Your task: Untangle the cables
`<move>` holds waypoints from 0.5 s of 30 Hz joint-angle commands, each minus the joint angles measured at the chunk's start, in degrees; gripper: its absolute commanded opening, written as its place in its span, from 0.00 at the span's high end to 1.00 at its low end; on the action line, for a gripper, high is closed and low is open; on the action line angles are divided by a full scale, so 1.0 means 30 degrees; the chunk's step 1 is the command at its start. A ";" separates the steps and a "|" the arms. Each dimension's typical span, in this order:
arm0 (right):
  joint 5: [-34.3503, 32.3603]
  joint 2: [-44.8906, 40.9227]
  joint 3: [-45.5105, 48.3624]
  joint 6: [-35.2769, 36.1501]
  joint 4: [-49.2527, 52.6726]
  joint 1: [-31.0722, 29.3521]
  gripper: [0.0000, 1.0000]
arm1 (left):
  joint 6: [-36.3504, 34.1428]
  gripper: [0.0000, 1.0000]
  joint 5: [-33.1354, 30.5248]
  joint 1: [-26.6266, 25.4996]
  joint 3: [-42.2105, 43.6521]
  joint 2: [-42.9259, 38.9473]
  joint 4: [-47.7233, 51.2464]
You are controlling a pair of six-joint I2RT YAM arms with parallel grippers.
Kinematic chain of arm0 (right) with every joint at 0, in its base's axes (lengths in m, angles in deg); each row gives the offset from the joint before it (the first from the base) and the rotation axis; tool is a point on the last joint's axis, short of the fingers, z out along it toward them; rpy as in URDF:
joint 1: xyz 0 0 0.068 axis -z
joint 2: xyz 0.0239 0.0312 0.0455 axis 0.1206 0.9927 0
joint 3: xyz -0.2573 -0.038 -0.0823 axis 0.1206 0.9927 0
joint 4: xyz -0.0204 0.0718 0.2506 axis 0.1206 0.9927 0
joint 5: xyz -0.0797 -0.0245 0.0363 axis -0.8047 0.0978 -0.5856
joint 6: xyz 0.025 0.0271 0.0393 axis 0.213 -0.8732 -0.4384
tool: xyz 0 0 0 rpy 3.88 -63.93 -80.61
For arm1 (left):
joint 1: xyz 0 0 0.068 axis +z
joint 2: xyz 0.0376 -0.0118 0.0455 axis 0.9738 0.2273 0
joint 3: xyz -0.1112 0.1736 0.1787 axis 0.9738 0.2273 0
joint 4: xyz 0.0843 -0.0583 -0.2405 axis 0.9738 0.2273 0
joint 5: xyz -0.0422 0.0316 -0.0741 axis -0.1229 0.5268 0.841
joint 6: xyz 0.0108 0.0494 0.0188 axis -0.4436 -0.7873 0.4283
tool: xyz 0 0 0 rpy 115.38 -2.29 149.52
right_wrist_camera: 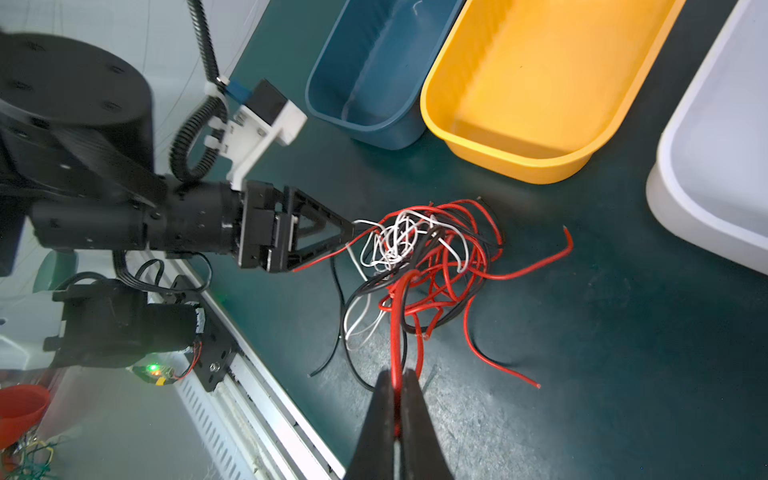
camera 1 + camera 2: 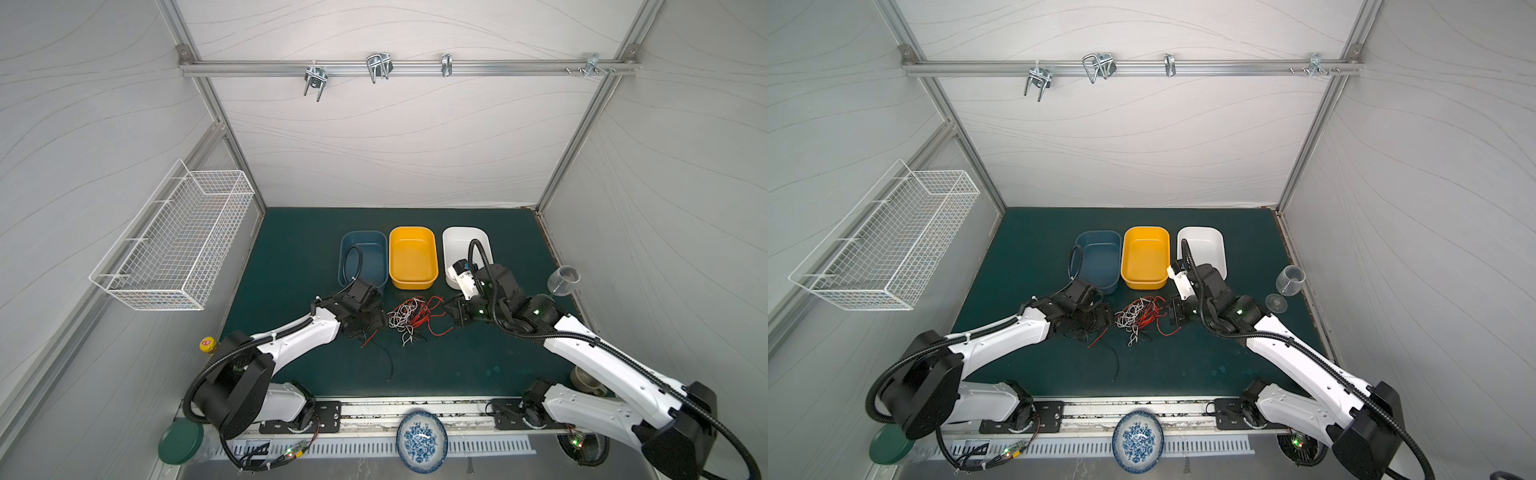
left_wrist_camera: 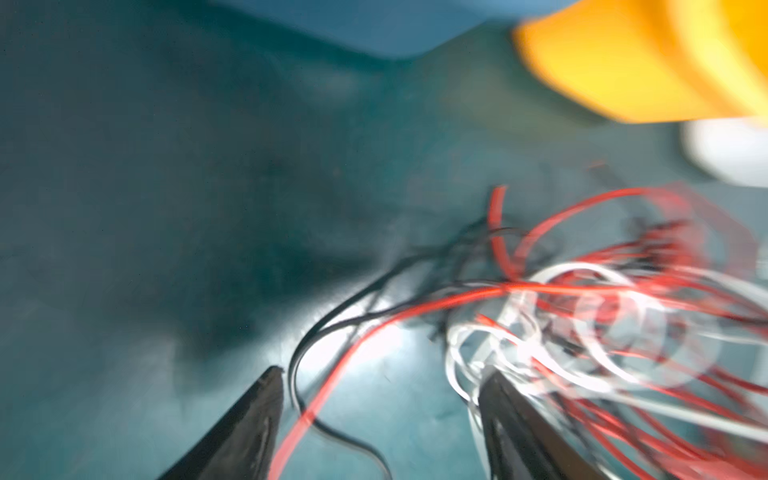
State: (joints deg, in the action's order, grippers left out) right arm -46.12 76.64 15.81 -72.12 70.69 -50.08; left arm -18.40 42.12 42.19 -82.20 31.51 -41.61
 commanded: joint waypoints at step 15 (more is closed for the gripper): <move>0.3185 0.1137 -0.1642 0.0834 0.0326 0.0001 1.00 | -0.1128 0.13 0.4738 -0.1626 0.1243 -0.4410 -0.3795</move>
State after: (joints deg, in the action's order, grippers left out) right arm -38.91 79.55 11.96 -70.40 72.26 -50.08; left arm -19.71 54.34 39.19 -78.66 17.53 -48.86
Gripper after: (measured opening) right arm 0.054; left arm 0.869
